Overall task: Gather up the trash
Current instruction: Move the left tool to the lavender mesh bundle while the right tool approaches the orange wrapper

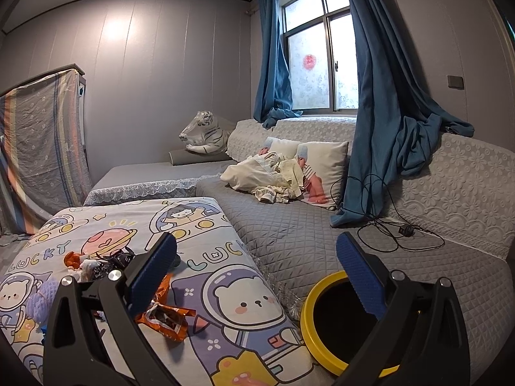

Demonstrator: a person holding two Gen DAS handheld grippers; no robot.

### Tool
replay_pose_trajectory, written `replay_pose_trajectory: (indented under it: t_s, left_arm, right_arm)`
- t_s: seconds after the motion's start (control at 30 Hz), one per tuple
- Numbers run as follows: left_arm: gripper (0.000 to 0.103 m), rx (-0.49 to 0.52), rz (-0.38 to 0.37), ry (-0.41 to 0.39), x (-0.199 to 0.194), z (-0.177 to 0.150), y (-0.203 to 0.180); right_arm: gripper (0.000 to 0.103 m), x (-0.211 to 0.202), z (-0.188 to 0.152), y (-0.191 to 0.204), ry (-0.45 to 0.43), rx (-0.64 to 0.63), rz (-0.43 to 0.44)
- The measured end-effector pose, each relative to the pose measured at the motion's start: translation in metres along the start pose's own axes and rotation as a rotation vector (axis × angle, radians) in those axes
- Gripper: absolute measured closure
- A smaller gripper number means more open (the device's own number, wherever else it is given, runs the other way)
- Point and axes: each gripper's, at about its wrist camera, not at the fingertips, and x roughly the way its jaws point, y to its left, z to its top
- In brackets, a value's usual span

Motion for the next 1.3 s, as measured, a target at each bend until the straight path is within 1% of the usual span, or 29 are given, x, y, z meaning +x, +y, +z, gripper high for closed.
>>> replay_pose_trajectory:
  t_s: [0.07,0.13,0.23,0.3,0.33,0.4,0.53,0.57,0.7,0.73,0.8,0.87,0.97,1.07,1.17,1.3]
  left_arm:
    - [0.008,-0.008,-0.030,0.034,0.006,0.001,0.003]
    - [0.008,-0.018,-0.052,0.063,0.013,-0.001,0.008]
    - [0.008,-0.037,-0.128,0.083,0.025,-0.006,0.024]
    - [0.008,-0.053,-0.148,0.104,0.035,-0.011,0.037]
    - [0.008,-0.055,-0.147,0.123,0.041,-0.013,0.042]
    - [0.008,-0.048,-0.138,0.160,0.053,-0.018,0.055]
    - [0.008,0.033,-0.089,0.224,0.076,-0.034,0.070]
    - [0.008,0.041,-0.089,0.243,0.081,-0.038,0.075]
    - [0.008,0.067,-0.112,0.315,0.097,-0.055,0.090]
    - [0.008,0.076,-0.107,0.328,0.100,-0.058,0.092]
    - [0.008,0.078,-0.136,0.382,0.110,-0.068,0.097]
    - [0.008,0.068,-0.153,0.419,0.118,-0.076,0.101]
    - [0.008,0.066,-0.174,0.469,0.130,-0.088,0.102]
    - [0.008,0.049,-0.190,0.510,0.141,-0.097,0.103]
    - [0.008,0.053,-0.187,0.538,0.152,-0.105,0.102]
    - [0.008,0.046,-0.192,0.570,0.162,-0.109,0.103]
  right_arm:
    - [0.008,0.003,-0.001,0.001,-0.001,-0.004,0.023]
    - [0.008,0.008,-0.004,0.003,0.003,-0.011,0.071]
    - [0.008,0.020,-0.009,0.007,0.017,-0.016,0.189]
    - [0.008,0.030,-0.012,0.011,0.046,-0.021,0.255]
    - [0.008,0.036,-0.013,0.013,0.065,-0.027,0.287]
    - [0.008,0.045,-0.016,0.018,0.085,-0.038,0.323]
    - [0.008,0.054,-0.020,0.034,0.097,-0.079,0.389]
    - [0.008,0.058,-0.022,0.039,0.112,-0.099,0.422]
    - [0.008,0.066,-0.032,0.054,0.160,-0.192,0.508]
    - [0.008,0.068,-0.035,0.057,0.163,-0.212,0.517]
    - [0.008,0.069,-0.042,0.060,0.167,-0.252,0.536]
    - [0.008,0.072,-0.050,0.064,0.193,-0.295,0.576]
    - [0.008,0.082,-0.060,0.071,0.211,-0.366,0.591]
    - [0.008,0.088,-0.067,0.076,0.226,-0.418,0.599]
    - [0.008,0.098,-0.070,0.084,0.251,-0.452,0.607]
    - [0.008,0.109,-0.077,0.098,0.274,-0.556,0.607]
